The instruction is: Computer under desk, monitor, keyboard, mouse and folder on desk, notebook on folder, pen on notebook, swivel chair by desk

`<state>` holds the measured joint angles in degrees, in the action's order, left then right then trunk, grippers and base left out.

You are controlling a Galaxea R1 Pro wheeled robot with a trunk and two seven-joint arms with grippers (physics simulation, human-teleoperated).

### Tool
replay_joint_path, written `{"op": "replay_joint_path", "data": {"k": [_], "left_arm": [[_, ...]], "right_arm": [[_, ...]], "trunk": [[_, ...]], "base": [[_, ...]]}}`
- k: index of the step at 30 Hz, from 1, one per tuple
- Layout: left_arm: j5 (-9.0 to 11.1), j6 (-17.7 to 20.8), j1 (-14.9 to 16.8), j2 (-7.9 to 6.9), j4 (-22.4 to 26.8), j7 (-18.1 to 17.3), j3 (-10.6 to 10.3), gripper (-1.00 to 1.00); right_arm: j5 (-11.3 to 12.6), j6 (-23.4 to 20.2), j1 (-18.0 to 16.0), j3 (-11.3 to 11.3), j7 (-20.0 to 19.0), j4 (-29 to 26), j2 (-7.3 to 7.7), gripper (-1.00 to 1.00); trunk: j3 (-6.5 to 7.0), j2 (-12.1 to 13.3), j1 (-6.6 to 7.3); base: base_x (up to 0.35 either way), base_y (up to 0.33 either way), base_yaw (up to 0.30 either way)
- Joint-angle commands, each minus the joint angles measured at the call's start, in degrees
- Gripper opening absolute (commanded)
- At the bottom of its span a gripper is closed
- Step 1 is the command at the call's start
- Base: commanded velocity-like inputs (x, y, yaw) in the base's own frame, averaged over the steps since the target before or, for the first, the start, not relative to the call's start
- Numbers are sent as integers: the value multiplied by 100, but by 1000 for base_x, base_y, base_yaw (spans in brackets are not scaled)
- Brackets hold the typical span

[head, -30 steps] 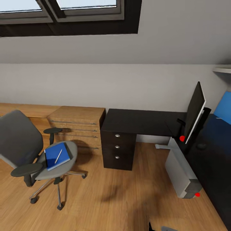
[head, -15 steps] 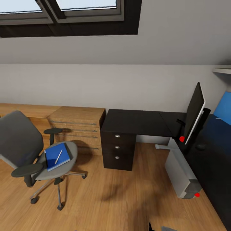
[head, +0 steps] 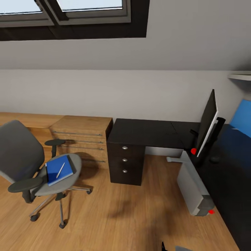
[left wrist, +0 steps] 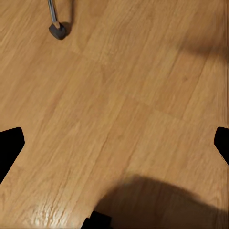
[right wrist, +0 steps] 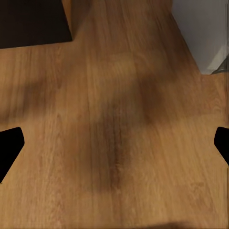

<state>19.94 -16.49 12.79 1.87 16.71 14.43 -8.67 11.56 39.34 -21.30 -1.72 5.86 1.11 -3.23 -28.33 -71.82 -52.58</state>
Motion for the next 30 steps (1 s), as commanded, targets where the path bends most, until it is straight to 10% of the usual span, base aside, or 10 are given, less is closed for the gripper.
{"op": "replay_joint_path", "data": {"k": [1,30], "left_arm": [[32,-20,4,-3,-1,43,-51,100],[36,-12,1,-20,-1,64,-47,100]], "right_arm": [[22,21,-6,-21,12,12,-2,100],[39,73,-12,-27,37,-683,-23,100]], "trunk": [[-6,-3,0],[-6,-3,0]], "base": [[0,-261,0],[0,-48,0]]}}
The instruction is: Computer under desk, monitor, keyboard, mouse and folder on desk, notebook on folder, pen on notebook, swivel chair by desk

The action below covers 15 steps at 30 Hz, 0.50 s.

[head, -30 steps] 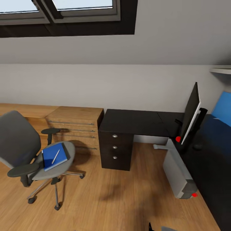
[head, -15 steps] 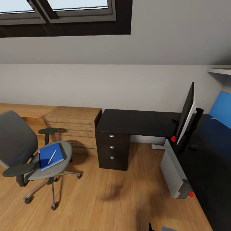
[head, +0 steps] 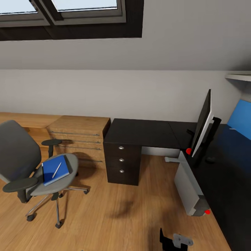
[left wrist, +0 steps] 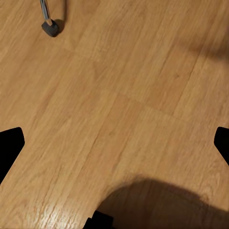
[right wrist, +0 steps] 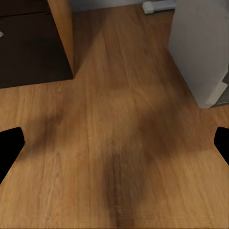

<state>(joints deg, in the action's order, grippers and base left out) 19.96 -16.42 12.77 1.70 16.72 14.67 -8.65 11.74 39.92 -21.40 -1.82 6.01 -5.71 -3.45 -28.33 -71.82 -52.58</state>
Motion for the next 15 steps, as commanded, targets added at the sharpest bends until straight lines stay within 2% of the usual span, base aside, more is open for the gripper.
{"op": "replay_joint_path", "data": {"k": [1,6,15], "left_arm": [[34,-19,5,-3,-2,42,-49,100],[34,-19,4,-3,-2,44,-49,100],[34,-19,6,-3,-2,43,-52,100]], "right_arm": [[5,17,-3,-33,13,-162,-8,100],[-57,35,-4,-37,-16,-383,10,100],[-89,42,-4,-38,-28,-435,14,100]], "trunk": [[-6,-3,0],[-6,-3,0],[-6,-3,0]], "base": [[0,0,0],[0,0,0],[0,0,0]]}}
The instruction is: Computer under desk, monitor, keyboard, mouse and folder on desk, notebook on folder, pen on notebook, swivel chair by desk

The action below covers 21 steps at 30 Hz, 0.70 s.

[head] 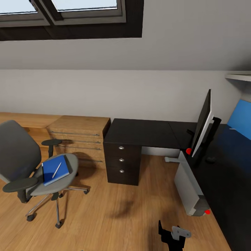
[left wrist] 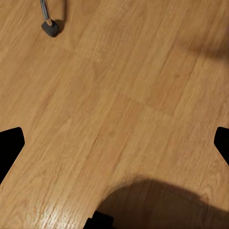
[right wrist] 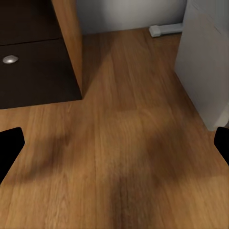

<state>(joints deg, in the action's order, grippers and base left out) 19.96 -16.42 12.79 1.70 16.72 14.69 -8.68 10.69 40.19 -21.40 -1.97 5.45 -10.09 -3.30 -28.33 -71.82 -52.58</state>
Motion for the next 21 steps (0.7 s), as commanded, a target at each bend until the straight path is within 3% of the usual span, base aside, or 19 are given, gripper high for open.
{"op": "replay_joint_path", "data": {"k": [1,14,15,17,18,21], "left_arm": [[34,-19,4,-3,-2,41,-48,100],[34,-19,4,-3,-3,43,-46,100],[34,-19,4,-4,-6,43,-47,100],[34,-19,4,-3,-4,43,-51,100],[34,-19,4,-3,-3,43,-52,100],[34,-24,4,-7,-2,43,-53,100]], "right_arm": [[15,15,-4,-23,27,2,-3,100],[-9,15,1,-44,26,187,-6,100],[-220,34,-1,-206,31,167,-31,100],[-408,37,-3,-310,49,85,-35,100],[-454,36,-3,-333,53,31,-34,100],[-567,-133,-18,-380,135,-1034,-13,100]], "trunk": [[-6,-3,0],[-6,-3,0],[-6,-3,0],[-6,-3,0],[-6,-3,0],[-6,-3,0]], "base": [[0,0,0],[0,0,0],[0,0,0],[0,0,0],[0,0,0],[0,0,0]]}}
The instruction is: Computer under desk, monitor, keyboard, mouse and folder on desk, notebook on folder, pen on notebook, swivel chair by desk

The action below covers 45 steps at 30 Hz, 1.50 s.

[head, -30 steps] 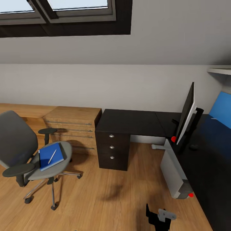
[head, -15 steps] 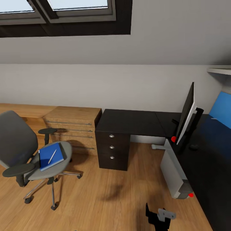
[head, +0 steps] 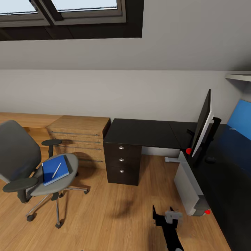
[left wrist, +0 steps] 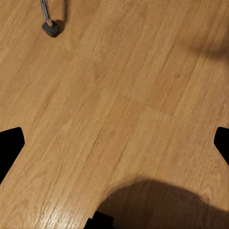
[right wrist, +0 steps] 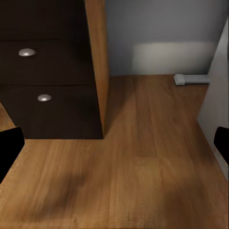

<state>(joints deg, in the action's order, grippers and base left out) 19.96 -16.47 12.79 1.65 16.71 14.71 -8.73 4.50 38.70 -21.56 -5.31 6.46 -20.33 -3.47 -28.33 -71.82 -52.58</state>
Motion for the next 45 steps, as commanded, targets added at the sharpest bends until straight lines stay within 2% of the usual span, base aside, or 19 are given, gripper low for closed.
{"op": "replay_joint_path", "data": {"k": [1,2,7,8,10,11,13,14,17,22,23,25,29,34,41,43,45], "left_arm": [[34,-20,4,-4,-1,40,-49,100],[34,-21,4,-5,-2,40,-49,100],[34,-22,3,-8,-3,40,-50,100],[34,-22,1,-9,-4,40,-50,100],[32,-22,1,-10,-4,40,-50,100],[31,-23,1,-13,-5,40,-49,100],[32,-23,2,-22,-5,40,-49,100],[31,-23,1,-31,-6,40,-49,100],[31,-21,1,-41,-5,40,-50,100],[30,-21,2,-57,-6,40,-50,100],[31,-21,3,-59,-7,40,-50,100],[30,-22,3,-65,-4,40,-50,100],[30,-22,4,-67,-5,40,-50,100],[32,-23,2,-69,-9,40,-50,100],[32,-23,3,-69,-9,40,-50,100],[33,-23,3,-69,-7,40,-50,100],[33,-23,4,-69,-6,40,-50,100]], "right_arm": [[34,-76,-8,-52,69,-283,11,100],[8,-332,-24,-61,159,-767,36,100],[-18,-1366,-103,-71,454,-1733,158,100],[-22,-1857,-163,-73,558,-2089,206,100],[-24,-2353,-216,-71,639,-2453,240,100],[-26,-3065,-264,-54,715,-2977,277,100],[-27,-3520,-282,-31,747,-3310,313,100],[-31,-3956,-293,3,766,-3607,364,100],[-22,-4533,-304,107,761,-3868,494,100],[5,-5244,-316,397,757,-4043,759,100],[7,-5312,-316,448,758,-4069,792,100],[4,-5523,-316,728,759,-4278,930,100],[-1,-5595,-317,938,760,-4432,1009,100],[-1,-5630,-317,1291,752,-4512,1194,100],[8,-5626,-317,1678,680,-4482,1393,100],[7,-5590,-320,1835,663,-4295,1456,100],[6,-5561,-326,1878,660,-4161,1512,100]], "trunk": [[-6,-3,0],[-6,-3,0],[-6,-3,0],[-6,-3,0],[-6,-3,0],[-6,-3,0],[-6,-3,0],[-6,-3,0],[-6,-3,0],[-6,-3,0],[-6,-3,0],[-6,-3,0],[-6,-3,0],[-6,-3,0],[-6,-3,0],[-6,-3,0],[-6,-3,0]], "base": [[0,0,0],[0,0,0],[0,0,0],[0,0,0],[0,0,0],[0,0,0],[0,0,0],[0,0,0],[0,0,0],[0,0,0],[0,0,0],[0,0,0],[0,0,0],[0,0,0],[0,0,0],[0,0,0],[0,0,0]]}}
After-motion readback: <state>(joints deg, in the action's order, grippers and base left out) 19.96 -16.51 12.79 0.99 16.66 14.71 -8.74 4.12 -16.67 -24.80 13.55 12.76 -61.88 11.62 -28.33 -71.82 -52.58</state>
